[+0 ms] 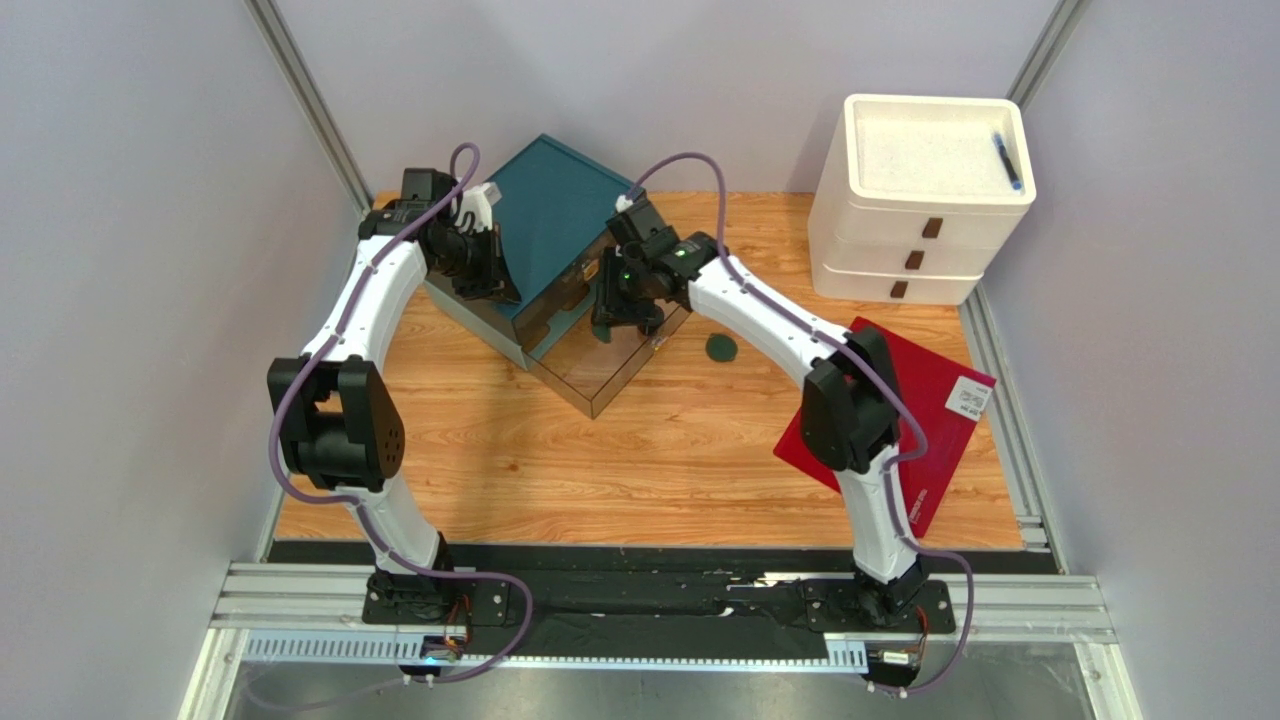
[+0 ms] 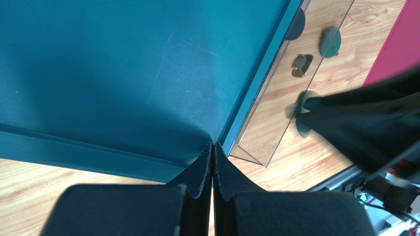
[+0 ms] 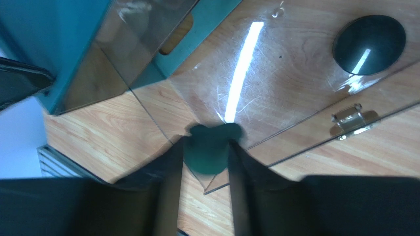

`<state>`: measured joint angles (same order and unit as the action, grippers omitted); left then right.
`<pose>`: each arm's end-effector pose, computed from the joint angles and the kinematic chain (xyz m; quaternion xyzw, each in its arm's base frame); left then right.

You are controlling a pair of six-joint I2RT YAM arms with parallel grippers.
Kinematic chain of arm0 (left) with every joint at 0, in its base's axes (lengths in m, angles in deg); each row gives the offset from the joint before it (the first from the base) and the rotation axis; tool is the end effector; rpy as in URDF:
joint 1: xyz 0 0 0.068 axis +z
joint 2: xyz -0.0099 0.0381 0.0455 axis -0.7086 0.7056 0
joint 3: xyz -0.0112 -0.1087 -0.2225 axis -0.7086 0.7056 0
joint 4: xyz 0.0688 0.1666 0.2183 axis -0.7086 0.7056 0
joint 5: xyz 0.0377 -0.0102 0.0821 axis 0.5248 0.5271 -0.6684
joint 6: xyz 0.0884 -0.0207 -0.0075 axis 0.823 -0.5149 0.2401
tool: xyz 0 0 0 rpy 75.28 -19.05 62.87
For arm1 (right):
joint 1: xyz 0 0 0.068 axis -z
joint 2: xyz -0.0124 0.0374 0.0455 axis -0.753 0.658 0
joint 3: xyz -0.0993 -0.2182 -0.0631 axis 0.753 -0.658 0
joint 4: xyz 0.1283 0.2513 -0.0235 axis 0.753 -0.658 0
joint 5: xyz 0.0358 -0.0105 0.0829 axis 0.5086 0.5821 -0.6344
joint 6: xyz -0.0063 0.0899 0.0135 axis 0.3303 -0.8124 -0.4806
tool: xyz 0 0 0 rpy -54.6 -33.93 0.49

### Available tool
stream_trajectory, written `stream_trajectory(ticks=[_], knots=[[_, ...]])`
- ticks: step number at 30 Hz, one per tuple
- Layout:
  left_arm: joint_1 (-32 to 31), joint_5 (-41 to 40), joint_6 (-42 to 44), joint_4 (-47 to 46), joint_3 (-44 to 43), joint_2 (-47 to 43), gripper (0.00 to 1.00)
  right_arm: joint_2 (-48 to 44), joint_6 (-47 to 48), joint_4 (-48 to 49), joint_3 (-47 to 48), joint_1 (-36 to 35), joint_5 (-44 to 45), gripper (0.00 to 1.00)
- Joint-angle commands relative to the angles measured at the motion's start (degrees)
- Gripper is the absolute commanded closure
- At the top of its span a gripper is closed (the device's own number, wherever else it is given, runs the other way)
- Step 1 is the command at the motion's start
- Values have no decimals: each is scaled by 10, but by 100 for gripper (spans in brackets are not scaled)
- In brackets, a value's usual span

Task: Organize the makeup

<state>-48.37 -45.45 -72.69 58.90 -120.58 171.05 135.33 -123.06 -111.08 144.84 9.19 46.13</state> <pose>0.4118 -0.0588 0.2275 0.0033 0.9462 -0.2411 0.2160 0.3881 0.3318 0.2213 -0.0361 0.9409 0.2424 0.2338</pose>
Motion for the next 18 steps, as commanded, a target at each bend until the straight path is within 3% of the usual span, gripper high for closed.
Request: stream_trajectory(ticks=[1, 4, 11, 18], knots=[[-7, -79, 42, 139, 65, 69, 100, 21, 24, -25, 65, -9, -4, 51], [-7, -77, 42, 139, 66, 68, 100, 6, 35, -23, 65, -9, 14, 39], [-7, -78, 42, 139, 66, 65, 100, -73, 22, -15, -13, 17, 104, 35], [-7, -78, 42, 138, 66, 67, 100, -150, -11, 14, -193, 93, 132, 36]])
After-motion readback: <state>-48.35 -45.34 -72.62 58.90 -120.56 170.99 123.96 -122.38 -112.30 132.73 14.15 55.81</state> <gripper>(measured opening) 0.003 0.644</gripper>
